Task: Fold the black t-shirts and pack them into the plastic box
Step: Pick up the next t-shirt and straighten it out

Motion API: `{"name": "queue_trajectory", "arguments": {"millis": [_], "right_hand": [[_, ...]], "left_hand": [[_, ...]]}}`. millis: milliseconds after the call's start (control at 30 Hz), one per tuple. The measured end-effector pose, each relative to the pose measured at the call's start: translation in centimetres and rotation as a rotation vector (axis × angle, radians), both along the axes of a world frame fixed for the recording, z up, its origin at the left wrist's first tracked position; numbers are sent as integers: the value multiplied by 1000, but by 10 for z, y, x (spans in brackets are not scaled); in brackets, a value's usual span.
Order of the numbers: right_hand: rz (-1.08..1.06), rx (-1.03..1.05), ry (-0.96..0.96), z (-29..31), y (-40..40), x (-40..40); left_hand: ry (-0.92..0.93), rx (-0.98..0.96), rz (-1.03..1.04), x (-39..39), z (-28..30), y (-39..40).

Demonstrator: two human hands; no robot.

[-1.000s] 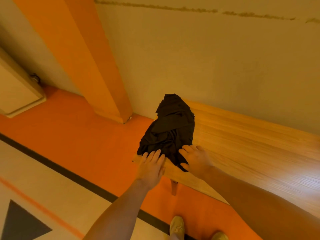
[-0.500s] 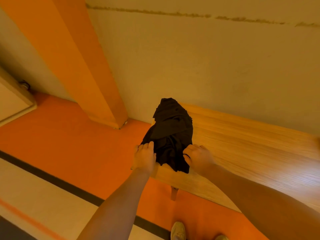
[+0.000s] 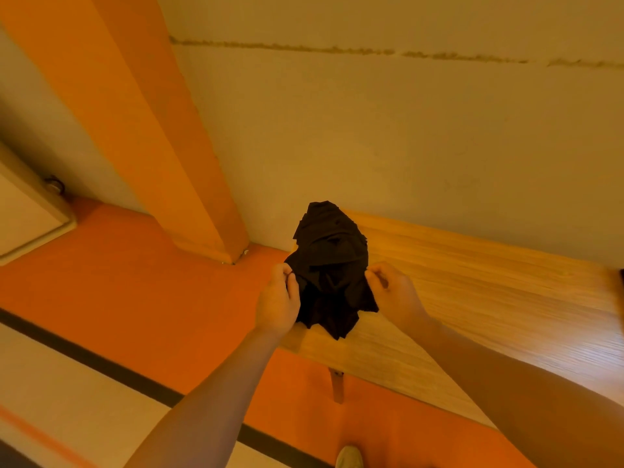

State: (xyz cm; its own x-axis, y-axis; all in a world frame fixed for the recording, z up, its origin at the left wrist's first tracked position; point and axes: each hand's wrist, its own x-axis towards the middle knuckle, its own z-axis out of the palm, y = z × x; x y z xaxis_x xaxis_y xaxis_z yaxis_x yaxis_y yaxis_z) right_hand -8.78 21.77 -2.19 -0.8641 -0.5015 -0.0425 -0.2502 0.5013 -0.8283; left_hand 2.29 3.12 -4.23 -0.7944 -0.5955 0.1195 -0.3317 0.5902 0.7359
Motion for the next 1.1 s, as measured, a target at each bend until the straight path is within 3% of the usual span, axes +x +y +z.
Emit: {"name": "queue_trajectory", "arguments": {"millis": [200, 367, 467, 567, 700, 933, 1100], "right_hand": [[-227, -162, -50, 29, 5, -24], [-254, -132, -59, 47, 18, -39], [-134, -96, -98, 53, 28, -40], [41, 75, -80, 56, 37, -45], [118, 131, -53, 52, 47, -58], [178, 14, -29, 63, 49, -59], [194, -89, -76, 82, 29, -48]], "left_hand": [[127, 176, 140, 1, 28, -1], [91, 151, 183, -1, 40, -8], [6, 168, 30, 2, 43, -13], [-173, 203, -225, 6, 52, -11], [-326, 43, -267, 16, 50, -13], [-159, 3, -23, 35, 47, -11], [-58, 163, 76, 16, 70, 13]]}}
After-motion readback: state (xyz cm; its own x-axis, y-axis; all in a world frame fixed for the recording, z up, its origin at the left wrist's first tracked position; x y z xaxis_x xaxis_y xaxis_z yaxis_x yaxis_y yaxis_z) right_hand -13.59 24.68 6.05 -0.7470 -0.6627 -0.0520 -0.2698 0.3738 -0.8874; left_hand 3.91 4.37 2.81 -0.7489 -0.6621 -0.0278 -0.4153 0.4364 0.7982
